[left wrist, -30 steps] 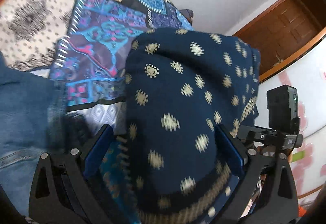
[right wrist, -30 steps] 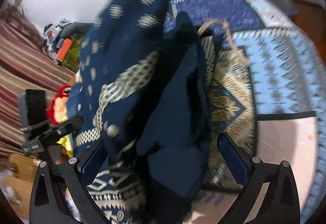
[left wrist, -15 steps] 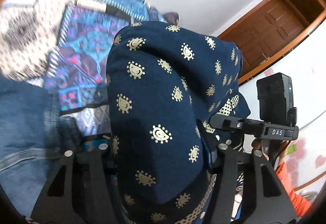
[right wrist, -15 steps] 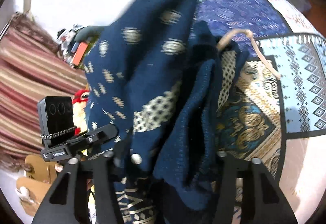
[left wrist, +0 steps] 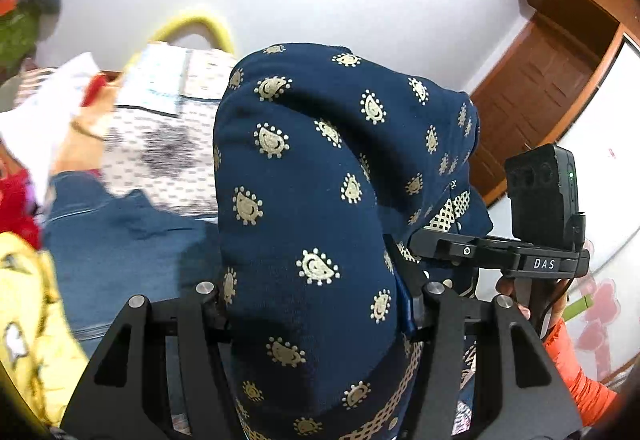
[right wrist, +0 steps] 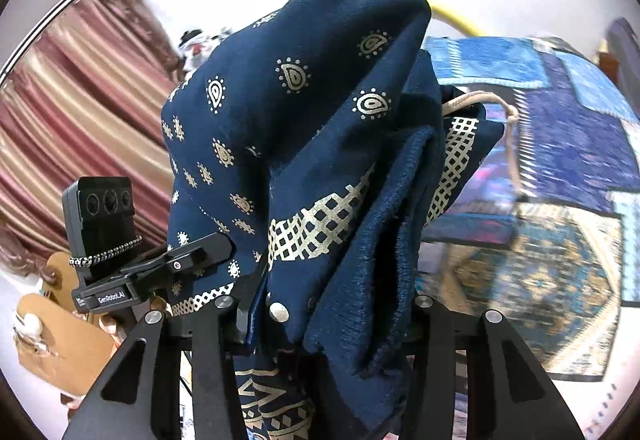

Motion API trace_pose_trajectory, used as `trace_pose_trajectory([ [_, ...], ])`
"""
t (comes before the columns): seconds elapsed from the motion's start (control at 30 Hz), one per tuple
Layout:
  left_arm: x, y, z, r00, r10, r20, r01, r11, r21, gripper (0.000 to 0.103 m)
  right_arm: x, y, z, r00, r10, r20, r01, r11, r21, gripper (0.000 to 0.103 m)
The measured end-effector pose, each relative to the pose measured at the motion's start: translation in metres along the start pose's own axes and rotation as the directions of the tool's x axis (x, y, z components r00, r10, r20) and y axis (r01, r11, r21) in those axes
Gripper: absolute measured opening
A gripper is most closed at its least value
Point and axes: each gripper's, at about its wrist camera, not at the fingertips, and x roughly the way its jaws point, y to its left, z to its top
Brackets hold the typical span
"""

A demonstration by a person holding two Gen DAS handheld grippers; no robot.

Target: Fold large clothes

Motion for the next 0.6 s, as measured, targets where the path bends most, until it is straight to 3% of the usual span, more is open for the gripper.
trace_pose_trajectory([
  [0.13,-0.015,0.038,-0.009,0.999,0.036,-0.002,-0.036,0.998,-0.05,0.057,0.045,0.025,0.002,0.999,0.022,-0.042,-0.023,1.0,-0.014,0.044],
  [0.27,-0.004,0.087,-0.027,0.997,0.058,-0.05,-0.064,0.989,-0.134,0.057,0.093,0.031,-0.002,0.994,0.029,-0.103,-0.03,1.0,-0.006,0.044],
  [0.53,0.063,0.169,-0.06,0.98,0.081,-0.18,-0.129,0.952,-0.276,0.06,0.204,-0.01,-0.023,0.966,-0.021,-0.257,0.036,0.998,0.056,0.044],
  [0.6,0.069,0.177,-0.064,0.984,0.078,-0.158,-0.12,0.953,-0.277,0.064,0.225,-0.024,-0.026,0.958,-0.042,-0.283,0.065,0.995,0.072,0.045],
])
